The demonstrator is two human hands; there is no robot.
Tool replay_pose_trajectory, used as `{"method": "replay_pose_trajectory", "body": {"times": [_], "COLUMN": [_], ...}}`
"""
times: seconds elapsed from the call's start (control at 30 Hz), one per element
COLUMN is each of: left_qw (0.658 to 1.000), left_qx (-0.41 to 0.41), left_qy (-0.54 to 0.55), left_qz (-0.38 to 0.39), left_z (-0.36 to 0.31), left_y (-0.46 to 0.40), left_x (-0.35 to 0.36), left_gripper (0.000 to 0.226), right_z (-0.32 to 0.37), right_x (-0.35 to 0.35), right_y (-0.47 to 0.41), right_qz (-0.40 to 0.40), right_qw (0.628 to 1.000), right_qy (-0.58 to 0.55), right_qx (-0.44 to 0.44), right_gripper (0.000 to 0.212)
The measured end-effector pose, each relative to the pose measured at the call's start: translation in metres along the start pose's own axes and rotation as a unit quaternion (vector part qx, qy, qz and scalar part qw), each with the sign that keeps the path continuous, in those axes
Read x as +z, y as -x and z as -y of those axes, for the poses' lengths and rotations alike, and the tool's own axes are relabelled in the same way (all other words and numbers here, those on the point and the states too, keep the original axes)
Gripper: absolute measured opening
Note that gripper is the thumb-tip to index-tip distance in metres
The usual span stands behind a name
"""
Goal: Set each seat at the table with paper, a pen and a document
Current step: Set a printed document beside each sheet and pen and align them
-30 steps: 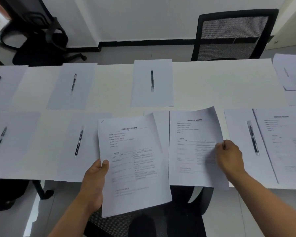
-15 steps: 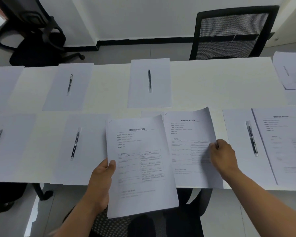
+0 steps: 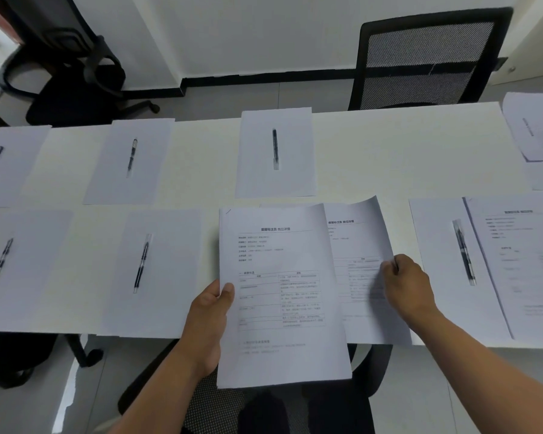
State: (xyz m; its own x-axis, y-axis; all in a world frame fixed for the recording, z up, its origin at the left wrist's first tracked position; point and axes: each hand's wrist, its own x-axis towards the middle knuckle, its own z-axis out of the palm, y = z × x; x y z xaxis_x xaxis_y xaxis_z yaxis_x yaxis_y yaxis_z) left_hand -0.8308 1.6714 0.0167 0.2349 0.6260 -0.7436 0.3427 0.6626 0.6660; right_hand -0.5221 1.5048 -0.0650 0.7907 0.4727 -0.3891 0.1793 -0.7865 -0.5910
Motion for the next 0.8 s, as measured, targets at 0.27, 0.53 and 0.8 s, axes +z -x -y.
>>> {"method": "replay_pose_trajectory", "body": {"times": [0.27, 0.53, 0.8], "left_qw": [1.000, 1.000, 0.998], "left_qx": [0.008, 0.028, 0.051], "left_qy": [0.002, 0.007, 0.029], "left_qz": [0.001, -0.006, -0.022], "left_z": [-0.004, -0.013, -0.016], "left_y": [0.010, 0.029, 0.061], "left_x": [0.006, 0.014, 0.024], "left_gripper": [0.029, 0.027, 0.027], "right_z": [0.000, 0.015, 0.064], "right_x": [-0.008, -0.023, -0.034], "right_y": [0.008, 0.026, 0.068], "right_qz": [-0.007, -0.040, 0.083], "right_qw": [1.000, 0.998, 0.983], "right_qy": [-0.006, -0.007, -0.143], "right_qx": [0.012, -0.044, -0.085], "right_gripper": [0.028, 0.020, 0.054]}}
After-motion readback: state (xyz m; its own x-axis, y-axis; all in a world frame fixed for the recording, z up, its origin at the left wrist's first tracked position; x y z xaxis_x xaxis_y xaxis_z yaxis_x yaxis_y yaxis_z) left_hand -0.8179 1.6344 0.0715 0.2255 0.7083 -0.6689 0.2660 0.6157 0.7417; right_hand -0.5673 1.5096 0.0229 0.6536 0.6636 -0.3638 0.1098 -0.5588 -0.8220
